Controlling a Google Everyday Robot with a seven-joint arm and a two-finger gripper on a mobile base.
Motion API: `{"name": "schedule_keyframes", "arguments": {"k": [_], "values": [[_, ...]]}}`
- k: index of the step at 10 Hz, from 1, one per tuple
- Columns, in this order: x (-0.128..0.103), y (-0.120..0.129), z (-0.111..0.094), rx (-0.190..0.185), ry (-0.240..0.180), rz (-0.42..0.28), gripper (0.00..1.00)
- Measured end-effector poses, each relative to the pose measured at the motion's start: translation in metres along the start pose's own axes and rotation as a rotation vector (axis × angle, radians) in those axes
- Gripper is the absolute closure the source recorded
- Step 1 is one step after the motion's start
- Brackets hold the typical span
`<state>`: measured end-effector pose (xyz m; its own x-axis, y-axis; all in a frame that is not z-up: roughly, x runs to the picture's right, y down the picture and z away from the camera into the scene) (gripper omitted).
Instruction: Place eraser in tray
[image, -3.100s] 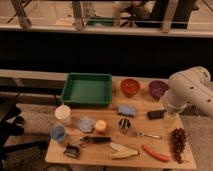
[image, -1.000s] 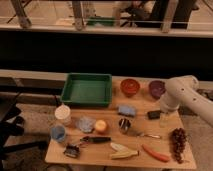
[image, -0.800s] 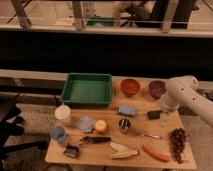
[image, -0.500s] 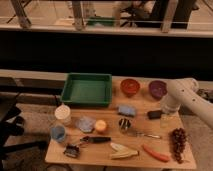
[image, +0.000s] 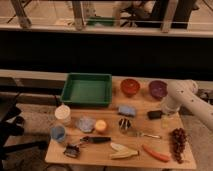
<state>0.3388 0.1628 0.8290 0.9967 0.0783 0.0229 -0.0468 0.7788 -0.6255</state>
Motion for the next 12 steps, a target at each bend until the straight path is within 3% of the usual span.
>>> {"name": "schedule_keyframes", "arguments": {"k": [5,12], "values": [[-0.012,-0.003,-0.018,0.054,-0.071,-0.046,0.2],[-0.014,-0.026,-0.006,0.069,-0.107,-0.056,0.2]]}}
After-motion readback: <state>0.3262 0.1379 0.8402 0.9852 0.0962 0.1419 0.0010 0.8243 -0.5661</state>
